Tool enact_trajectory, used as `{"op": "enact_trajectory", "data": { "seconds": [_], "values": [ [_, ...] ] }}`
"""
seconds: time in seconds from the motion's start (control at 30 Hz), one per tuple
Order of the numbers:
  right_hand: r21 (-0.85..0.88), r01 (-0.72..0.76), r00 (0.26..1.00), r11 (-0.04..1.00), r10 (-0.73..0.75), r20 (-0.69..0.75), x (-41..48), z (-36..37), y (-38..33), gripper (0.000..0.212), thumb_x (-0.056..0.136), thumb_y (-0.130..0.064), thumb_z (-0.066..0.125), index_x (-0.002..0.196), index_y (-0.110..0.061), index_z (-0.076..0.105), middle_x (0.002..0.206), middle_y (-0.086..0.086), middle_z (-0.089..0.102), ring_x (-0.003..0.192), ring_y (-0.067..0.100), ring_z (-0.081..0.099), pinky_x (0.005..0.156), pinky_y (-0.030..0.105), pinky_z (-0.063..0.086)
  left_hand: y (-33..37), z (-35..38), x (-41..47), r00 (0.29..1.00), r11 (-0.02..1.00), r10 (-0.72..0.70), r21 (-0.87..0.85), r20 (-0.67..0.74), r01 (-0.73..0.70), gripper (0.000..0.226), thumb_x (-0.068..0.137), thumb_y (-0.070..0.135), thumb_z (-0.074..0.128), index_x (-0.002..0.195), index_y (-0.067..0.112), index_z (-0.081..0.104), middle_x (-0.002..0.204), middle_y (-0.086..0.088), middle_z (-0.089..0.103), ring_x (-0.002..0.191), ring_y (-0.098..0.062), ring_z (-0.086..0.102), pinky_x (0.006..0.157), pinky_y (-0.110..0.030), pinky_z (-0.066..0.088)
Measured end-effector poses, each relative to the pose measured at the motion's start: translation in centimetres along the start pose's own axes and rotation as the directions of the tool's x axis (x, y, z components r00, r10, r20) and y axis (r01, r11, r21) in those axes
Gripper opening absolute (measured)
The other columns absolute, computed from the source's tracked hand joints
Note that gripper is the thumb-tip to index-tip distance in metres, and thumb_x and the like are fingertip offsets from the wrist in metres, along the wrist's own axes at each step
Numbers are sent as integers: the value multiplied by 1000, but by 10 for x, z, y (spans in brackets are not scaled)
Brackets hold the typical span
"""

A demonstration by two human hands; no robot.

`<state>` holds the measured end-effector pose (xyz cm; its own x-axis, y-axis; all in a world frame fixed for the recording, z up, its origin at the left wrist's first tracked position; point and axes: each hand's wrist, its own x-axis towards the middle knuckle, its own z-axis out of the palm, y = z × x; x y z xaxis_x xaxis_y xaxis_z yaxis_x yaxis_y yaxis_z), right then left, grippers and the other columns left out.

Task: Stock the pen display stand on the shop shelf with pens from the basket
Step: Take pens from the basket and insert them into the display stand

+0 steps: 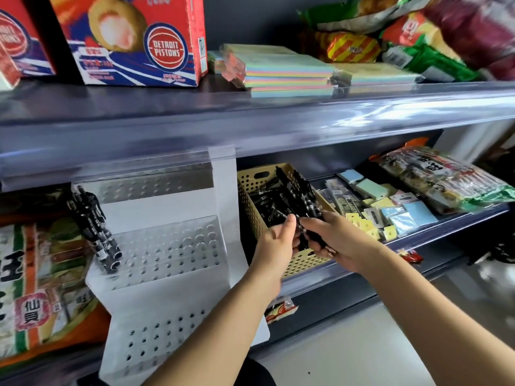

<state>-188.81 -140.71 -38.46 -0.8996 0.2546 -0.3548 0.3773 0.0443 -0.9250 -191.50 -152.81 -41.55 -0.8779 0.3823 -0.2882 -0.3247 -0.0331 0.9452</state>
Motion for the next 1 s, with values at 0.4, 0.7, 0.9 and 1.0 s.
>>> {"op": "enact_trajectory", "data": {
  "seconds": [0.4, 0.7, 0.9, 1.0],
  "values": [
    [-10, 107, 990, 994, -105, 95, -34, 16, 7, 9, 96, -12, 48, 100, -4, 47, 63, 4, 45, 46, 11, 41, 42, 23, 29, 22, -2, 24, 961, 724, -197, -632, 193, 276, 60, 88, 56, 50, 121, 6, 56, 111, -19, 68, 101, -31, 65, 81, -41, 52],
    [42, 64, 983, 997, -70, 168, -40, 9, 16, 8, 96, -13, 48, 94, -5, 44, 58, 2, 46, 46, 11, 39, 45, 23, 27, 24, -4, 39, 992, 846, -126, -520, 12, 114, 39, 86, 45, 61, 117, 21, 61, 110, -11, 69, 101, -30, 65, 88, -50, 52],
    [49, 51, 981, 997, -60, 185, -44, 1, 18, 9, 97, -15, 48, 96, -6, 44, 58, 3, 44, 47, 11, 39, 44, 22, 29, 28, 1, 42, 983, 965, -23, -259, -184, -27, 17, 84, 43, 65, 76, 28, 66, 89, -2, 69, 80, -24, 62, 66, -34, 52],
    [89, 34, 982, 995, -50, 184, -48, -5, 19, 11, 96, -16, 49, 99, -6, 44, 58, 3, 45, 47, 12, 39, 45, 21, 30, 32, 9, 43, 979, 964, 49, -246, -200, -99, 19, 91, 40, 57, 78, 28, 64, 82, 3, 61, 69, -18, 51, 58, -29, 40]
  ]
}}
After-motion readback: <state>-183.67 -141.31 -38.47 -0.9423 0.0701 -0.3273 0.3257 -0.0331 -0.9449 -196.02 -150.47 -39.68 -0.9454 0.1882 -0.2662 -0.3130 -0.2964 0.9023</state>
